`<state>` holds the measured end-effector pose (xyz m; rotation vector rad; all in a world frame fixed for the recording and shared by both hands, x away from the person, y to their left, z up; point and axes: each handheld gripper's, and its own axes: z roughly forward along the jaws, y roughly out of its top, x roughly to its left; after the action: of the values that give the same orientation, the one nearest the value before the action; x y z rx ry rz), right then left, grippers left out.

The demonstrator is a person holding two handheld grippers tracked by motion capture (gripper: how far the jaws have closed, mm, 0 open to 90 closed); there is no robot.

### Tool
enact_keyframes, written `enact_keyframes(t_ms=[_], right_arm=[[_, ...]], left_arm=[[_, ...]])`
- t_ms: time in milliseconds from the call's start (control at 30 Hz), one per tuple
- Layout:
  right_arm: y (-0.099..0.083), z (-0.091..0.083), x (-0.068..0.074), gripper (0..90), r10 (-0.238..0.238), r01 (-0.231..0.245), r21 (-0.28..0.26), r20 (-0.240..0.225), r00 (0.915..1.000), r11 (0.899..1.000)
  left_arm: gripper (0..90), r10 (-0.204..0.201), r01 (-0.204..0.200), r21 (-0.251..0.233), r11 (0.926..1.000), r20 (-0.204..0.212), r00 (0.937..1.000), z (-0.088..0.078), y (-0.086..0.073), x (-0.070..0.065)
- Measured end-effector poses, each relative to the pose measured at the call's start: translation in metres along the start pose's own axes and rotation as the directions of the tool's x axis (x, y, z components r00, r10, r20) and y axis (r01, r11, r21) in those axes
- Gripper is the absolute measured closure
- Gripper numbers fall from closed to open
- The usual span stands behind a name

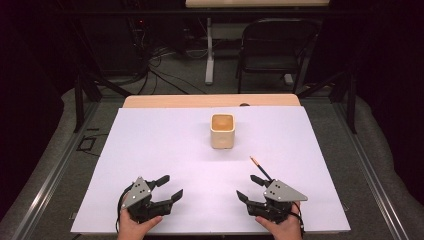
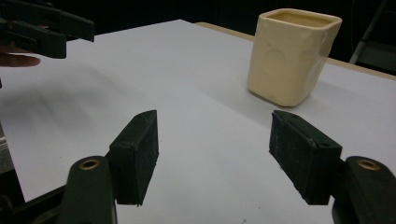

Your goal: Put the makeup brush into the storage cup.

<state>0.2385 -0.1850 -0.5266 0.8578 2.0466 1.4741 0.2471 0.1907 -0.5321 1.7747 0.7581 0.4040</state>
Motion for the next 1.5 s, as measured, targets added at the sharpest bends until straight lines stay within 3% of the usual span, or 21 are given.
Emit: enact_keyframes(t_ms=[567,833,1033,1300,1500], right_arm=[[-0.001,-0.001,-0.001,31.3,-0.017,0.016,0.044,0.021,0.9996,0.999],[0.002,-0.004,-0.005,31.2,-0.019,0.018,0.04,0.041,0.999,0.999],[0.002,-0.003,-0.01,31.6,-0.013,0.011,0.074,0.039,0.9992,0.997],[0.001,-0.005,-0.012,33.0,-0.009,0.004,0.119,0.04,0.9992,0.993],[0.0,-0.007,-0.018,34.6,0.009,-0.017,0.138,0.056,0.9984,0.99]], left_arm=[[32.2,0.032,-0.031,0.009,0.9995,-0.044,0.9985,-0.001,0.001,0.002],[32.6,0.013,-0.011,0.026,0.9996,-0.045,0.9989,-0.002,-0.002,0.006],[32.5,0.015,-0.013,0.029,0.9995,-0.053,0.9985,-0.004,-0.002,0.007],[32.5,-0.011,0.012,0.025,0.9996,-0.049,0.9987,-0.004,-0.001,0.01],[32.5,0.0,0.001,0.034,0.9994,-0.045,0.999,-0.003,-0.001,0.01]])
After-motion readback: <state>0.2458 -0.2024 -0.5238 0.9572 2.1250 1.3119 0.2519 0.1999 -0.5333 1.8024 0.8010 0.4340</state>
